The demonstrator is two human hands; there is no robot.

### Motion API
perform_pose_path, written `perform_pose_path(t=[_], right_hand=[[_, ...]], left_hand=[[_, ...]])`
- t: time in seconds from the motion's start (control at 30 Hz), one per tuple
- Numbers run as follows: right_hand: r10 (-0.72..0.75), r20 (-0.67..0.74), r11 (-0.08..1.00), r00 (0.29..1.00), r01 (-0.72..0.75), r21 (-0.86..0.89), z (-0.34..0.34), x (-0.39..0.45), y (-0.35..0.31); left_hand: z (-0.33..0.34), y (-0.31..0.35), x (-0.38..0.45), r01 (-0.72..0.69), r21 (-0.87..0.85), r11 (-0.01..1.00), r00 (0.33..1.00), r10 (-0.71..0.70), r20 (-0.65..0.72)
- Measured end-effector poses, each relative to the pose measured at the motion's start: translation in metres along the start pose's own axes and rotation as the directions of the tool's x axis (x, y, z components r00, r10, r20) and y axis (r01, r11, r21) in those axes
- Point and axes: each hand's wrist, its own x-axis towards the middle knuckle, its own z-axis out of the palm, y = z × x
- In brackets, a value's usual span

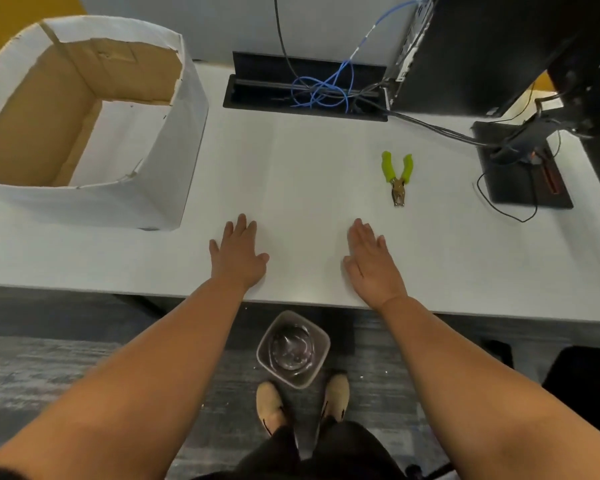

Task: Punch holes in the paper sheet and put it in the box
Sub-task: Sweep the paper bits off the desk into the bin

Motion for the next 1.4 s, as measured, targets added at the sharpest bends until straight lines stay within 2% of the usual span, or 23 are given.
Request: perform_pose_path(t=[0.07,0.27,0.33,0.4,0.47,0.53,0.6,0.67,0.73,0.83,0.97,1.03,1.13,1.23,1.4], right_hand=[[-0.032,0.028,0.998,0.999,0.034,-0.056,0.003,0.002,-0.011],[-0.244,0.131,0.956,0.961,0.261,-0.133,0.011,-0.006,-0.044],[-0.307,0.172,0.935,0.936,0.331,-0.130,0.014,-0.015,-0.045],[-0.363,0.191,0.924,0.912,0.378,-0.050,0.013,-0.023,-0.045],[-0.341,0.139,0.939,0.930,0.331,0.087,0.007,-0.025,-0.037],[-0.181,0.018,0.972,0.983,0.176,0.156,0.001,-0.024,-0.021],[0.006,-0.034,0.990,0.999,-0.002,0.138,-0.001,-0.023,-0.004],[0.083,-0.034,0.995,0.996,-0.082,0.054,0.001,-0.021,0.002],[0.043,-0.026,0.998,0.999,-0.044,-0.039,0.004,-0.020,-0.003],[-0.096,0.032,0.990,0.995,0.098,-0.103,0.009,-0.023,-0.023],[-0.273,0.115,0.950,0.955,0.287,-0.125,0.020,-0.034,-0.046],[-0.332,0.147,0.937,0.932,0.344,-0.065,0.019,-0.033,-0.049],[-0.277,0.089,0.960,0.957,0.271,0.068,0.010,-0.022,-0.039],[-0.149,0.040,0.986,0.988,0.146,0.080,0.006,-0.009,-0.027],[-0.238,0.084,0.971,0.968,0.239,-0.003,0.009,0.005,-0.037]], left_hand=[[0.003,0.001,-0.005,-0.004,-0.001,1.000,1.000,0.004,-0.010],[0.013,0.003,-0.014,0.006,-0.006,1.000,0.998,-0.006,-0.056],[0.018,0.006,-0.021,0.019,-0.008,1.000,0.998,-0.019,-0.065],[0.021,0.008,-0.027,0.031,-0.012,0.999,0.997,-0.032,-0.070],[0.023,0.009,-0.033,0.032,-0.008,0.999,0.997,-0.032,-0.075],[0.026,0.008,-0.038,0.026,-0.005,1.000,0.996,-0.026,-0.084],[0.030,0.006,-0.044,0.029,-0.007,1.000,0.995,-0.030,-0.093],[0.033,0.006,-0.048,0.039,-0.018,0.999,0.994,-0.041,-0.100],[0.037,0.007,-0.053,0.052,-0.043,0.998,0.991,-0.057,-0.118],[0.042,0.007,-0.060,0.062,-0.069,0.996,0.986,-0.071,-0.148],[0.043,0.007,-0.064,0.044,-0.070,0.997,0.981,-0.056,-0.186],[0.046,0.005,-0.068,0.019,-0.065,0.998,0.972,-0.034,-0.233],[0.055,-0.001,-0.077,-0.025,-0.087,0.996,0.930,-0.009,-0.367],[0.064,-0.004,-0.089,-0.038,-0.153,0.988,0.887,-0.037,-0.461],[0.070,0.002,-0.105,-0.024,-0.367,0.930,0.875,-0.158,-0.457]])
